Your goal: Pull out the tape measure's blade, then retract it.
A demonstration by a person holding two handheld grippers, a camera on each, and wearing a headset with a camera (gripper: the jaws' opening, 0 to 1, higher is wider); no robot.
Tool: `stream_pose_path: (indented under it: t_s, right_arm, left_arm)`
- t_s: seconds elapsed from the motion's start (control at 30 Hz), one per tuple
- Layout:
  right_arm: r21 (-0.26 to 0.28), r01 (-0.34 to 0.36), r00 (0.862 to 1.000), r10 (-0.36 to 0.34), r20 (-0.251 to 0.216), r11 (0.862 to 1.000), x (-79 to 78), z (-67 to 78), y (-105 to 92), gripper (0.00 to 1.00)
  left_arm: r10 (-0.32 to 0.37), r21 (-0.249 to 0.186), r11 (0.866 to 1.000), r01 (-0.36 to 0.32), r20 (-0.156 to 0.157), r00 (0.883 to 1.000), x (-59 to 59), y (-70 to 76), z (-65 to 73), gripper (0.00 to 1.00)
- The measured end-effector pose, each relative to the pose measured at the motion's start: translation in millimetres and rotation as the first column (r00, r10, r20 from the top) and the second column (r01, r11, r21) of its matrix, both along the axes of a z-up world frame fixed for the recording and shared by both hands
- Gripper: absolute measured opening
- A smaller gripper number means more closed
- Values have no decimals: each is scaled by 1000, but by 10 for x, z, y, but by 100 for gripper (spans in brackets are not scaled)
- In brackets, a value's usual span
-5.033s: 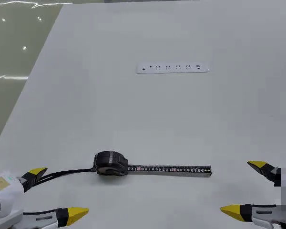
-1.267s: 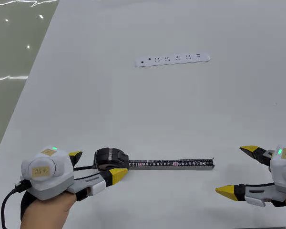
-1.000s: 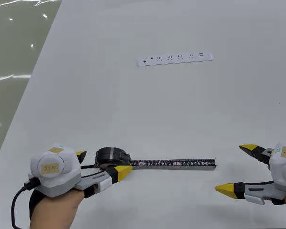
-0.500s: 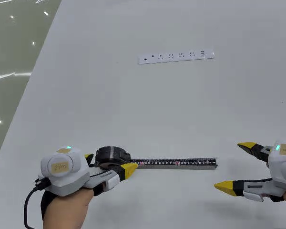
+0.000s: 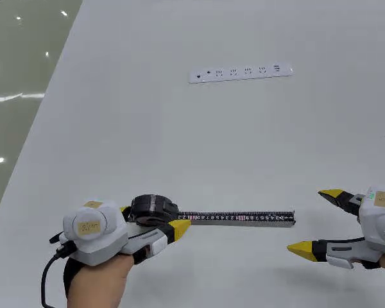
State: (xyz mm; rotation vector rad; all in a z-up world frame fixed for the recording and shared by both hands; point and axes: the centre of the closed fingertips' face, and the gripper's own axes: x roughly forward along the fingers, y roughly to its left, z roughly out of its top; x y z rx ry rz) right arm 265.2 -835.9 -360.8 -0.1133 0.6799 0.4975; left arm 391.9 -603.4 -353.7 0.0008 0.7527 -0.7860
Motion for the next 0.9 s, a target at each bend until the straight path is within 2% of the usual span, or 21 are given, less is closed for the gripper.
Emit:
stream_pose_path:
  t_s: [0.1,0.2,0.33,0.57,0.9]
  right_arm:
    - [2,-1,1000,1,0,1000,10,-25,2,81]
    - [4,-2,1000,2,1,1000,25,-35,9,80]
    - [7,-7,1000,7,1,1000,53,-60,19,80]
    - [8,-11,1000,11,3,1000,108,-79,23,79]
    - [7,-35,999,35,-4,999,150,-152,59,78]
  left_arm:
    - [23,20,1000,-23,16,1000,12,-11,-13,82]
    - [70,17,997,-70,26,997,45,-17,-18,80]
    - [99,51,994,-101,51,994,78,19,-43,76]
    - [144,52,988,-147,49,988,140,27,-79,73]
    - [190,98,976,-195,58,980,199,79,-125,65]
